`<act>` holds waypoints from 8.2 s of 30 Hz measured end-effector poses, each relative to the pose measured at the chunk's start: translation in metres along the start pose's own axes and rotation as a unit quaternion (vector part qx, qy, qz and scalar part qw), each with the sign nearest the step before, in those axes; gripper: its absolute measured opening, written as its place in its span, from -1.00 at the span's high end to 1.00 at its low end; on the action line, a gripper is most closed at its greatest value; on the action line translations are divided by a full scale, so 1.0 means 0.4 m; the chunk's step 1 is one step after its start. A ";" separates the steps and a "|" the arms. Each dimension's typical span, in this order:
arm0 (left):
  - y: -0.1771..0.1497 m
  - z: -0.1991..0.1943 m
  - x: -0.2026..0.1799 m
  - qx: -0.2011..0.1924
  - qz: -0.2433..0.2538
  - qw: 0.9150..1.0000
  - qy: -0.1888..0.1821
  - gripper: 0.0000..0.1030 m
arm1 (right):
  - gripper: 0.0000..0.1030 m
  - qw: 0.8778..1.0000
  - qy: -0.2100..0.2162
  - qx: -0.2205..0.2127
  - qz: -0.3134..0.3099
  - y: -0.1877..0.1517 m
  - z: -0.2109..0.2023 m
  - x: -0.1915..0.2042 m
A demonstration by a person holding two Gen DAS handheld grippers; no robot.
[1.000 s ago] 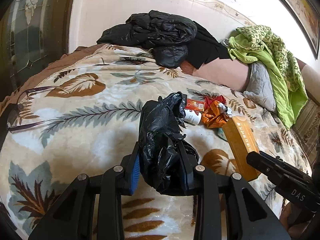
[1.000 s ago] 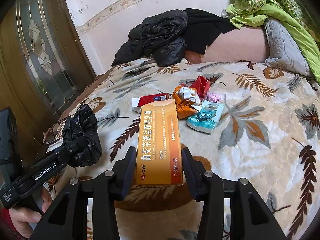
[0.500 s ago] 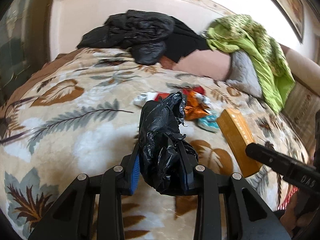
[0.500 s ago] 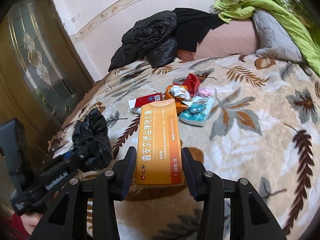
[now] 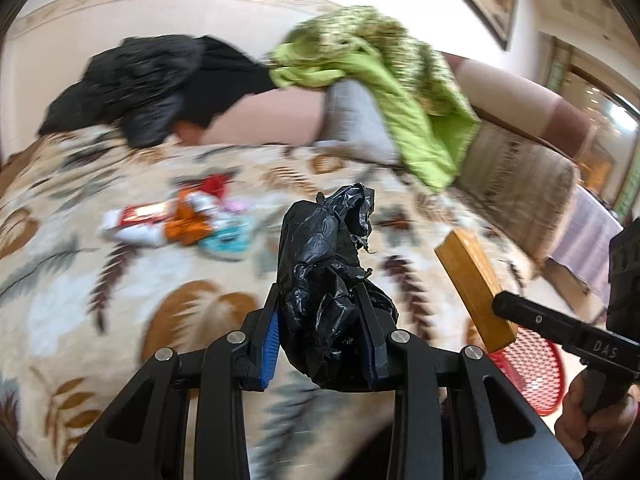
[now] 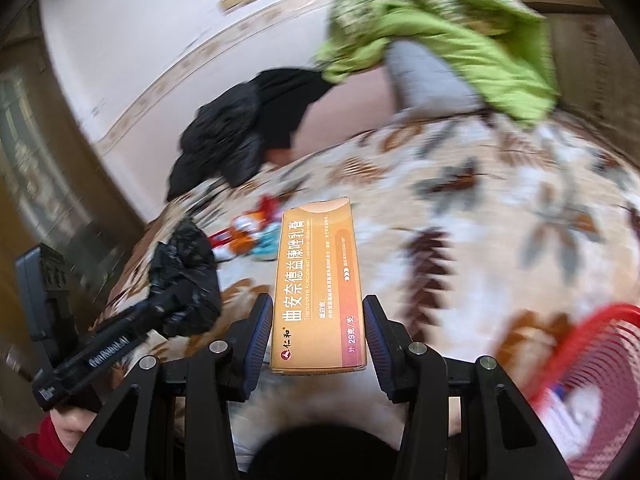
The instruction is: Collect trash
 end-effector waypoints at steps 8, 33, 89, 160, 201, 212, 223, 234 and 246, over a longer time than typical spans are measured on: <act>0.012 0.078 -0.265 0.025 0.065 0.994 -0.088 0.39 | 0.04 0.992 -0.093 -0.039 0.071 -0.009 -0.199 -0.247; -0.195 0.306 -0.692 0.214 0.134 0.941 -0.226 -0.21 | -0.08 0.967 -0.144 -0.024 0.211 -0.108 -0.317 -0.564; 0.033 -0.048 0.578 0.007 -0.160 0.977 0.141 -0.31 | -0.27 0.985 0.028 0.086 -0.147 0.139 0.661 0.480; -0.094 -0.173 0.408 -0.023 -0.069 0.966 0.246 -0.07 | 0.33 0.991 0.076 -0.002 -0.114 -0.041 0.243 0.344; -0.109 -0.133 0.381 -0.011 -0.015 0.959 0.284 -0.08 | 0.33 0.990 0.075 0.014 -0.114 -0.046 0.268 0.353; -0.109 -0.133 0.380 -0.012 -0.016 0.959 0.284 -0.08 | 0.33 0.991 0.075 0.014 -0.114 -0.046 0.268 0.353; -0.109 -0.134 0.380 -0.011 -0.015 0.959 0.284 -0.08 | 0.33 0.991 0.075 0.014 -0.114 -0.046 0.269 0.353; -0.108 -0.134 0.380 -0.011 -0.014 0.959 0.283 -0.08 | 0.33 0.991 0.076 0.015 -0.114 -0.045 0.269 0.352; -0.108 -0.134 0.379 -0.011 -0.014 0.959 0.283 -0.08 | 0.33 0.990 0.076 0.015 -0.114 -0.045 0.269 0.352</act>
Point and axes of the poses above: each gripper's, at about its wrist camera, not at the fingertips, and z roughly the way its jaws point, x to its left, y to its top, the point moved 7 cm from there along z, roughly the way its jaws point, and after that the axes turned 6 degrees about -y, right-handed, at the moved point
